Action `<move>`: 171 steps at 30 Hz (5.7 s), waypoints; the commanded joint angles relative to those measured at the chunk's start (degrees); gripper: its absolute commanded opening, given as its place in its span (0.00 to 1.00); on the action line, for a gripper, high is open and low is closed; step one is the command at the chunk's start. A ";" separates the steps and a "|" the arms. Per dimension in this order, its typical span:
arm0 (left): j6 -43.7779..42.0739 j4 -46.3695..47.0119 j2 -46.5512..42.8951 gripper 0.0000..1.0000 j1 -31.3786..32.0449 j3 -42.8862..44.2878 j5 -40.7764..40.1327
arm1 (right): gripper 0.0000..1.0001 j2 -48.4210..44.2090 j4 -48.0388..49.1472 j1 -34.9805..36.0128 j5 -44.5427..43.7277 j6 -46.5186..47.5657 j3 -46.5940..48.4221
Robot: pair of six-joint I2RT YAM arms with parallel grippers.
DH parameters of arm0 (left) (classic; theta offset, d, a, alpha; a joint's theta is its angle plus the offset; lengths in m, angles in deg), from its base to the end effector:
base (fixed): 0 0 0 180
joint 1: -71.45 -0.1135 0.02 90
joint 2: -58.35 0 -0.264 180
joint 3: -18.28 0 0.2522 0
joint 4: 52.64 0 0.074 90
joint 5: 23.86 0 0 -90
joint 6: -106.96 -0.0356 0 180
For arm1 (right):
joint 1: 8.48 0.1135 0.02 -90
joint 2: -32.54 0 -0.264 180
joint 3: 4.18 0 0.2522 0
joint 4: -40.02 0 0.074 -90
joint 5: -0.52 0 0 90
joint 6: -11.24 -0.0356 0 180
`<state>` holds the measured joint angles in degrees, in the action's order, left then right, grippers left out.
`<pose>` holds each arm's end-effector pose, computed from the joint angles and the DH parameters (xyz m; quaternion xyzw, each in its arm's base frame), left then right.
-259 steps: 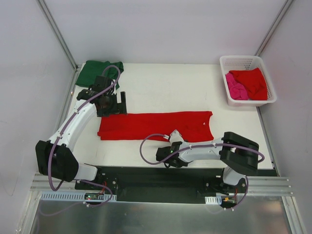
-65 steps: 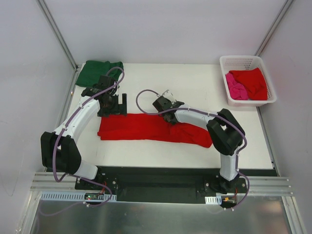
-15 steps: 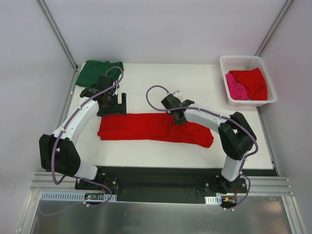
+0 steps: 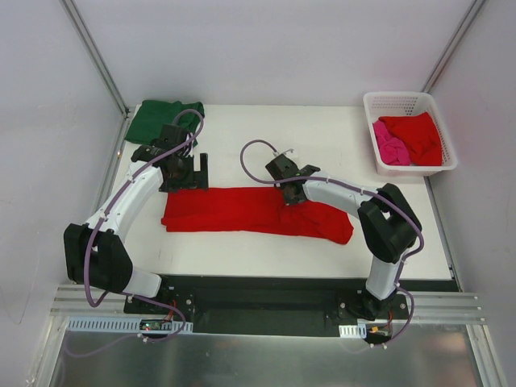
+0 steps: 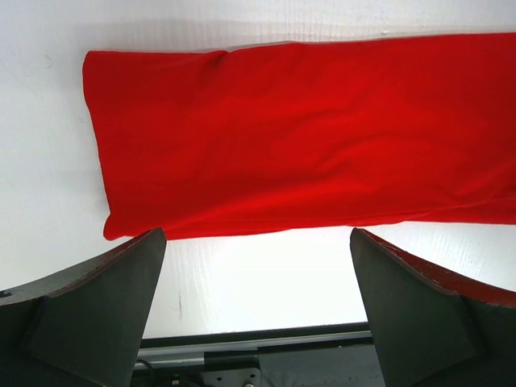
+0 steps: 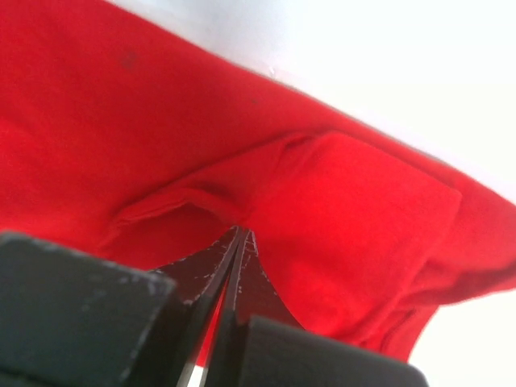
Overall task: Fold and stack the t-shirts
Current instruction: Fold the tshirt
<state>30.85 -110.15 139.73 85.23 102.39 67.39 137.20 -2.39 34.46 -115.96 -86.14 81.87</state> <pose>0.2869 -0.0712 0.2970 0.0024 0.9531 -0.0824 0.2913 0.2869 0.2453 0.1958 -0.2332 0.9149 -0.0972 0.3147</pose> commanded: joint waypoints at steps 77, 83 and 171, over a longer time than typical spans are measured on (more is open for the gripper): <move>24.26 59.83 15.47 0.77 27.09 -19.46 26.87 | 0.36 -40.77 2.44 -3.29 4.40 -15.21 -30.89; 24.08 60.79 16.08 0.68 27.09 -19.99 24.41 | 0.36 -38.92 7.46 -6.81 8.72 -15.12 -32.65; 23.55 63.61 23.12 0.00 27.00 -16.47 22.65 | 0.01 -33.38 13.18 -21.22 17.43 -7.92 -32.39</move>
<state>55.88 -47.11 164.21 112.29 86.15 91.11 106.14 12.35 14.57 -96.57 -95.56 47.32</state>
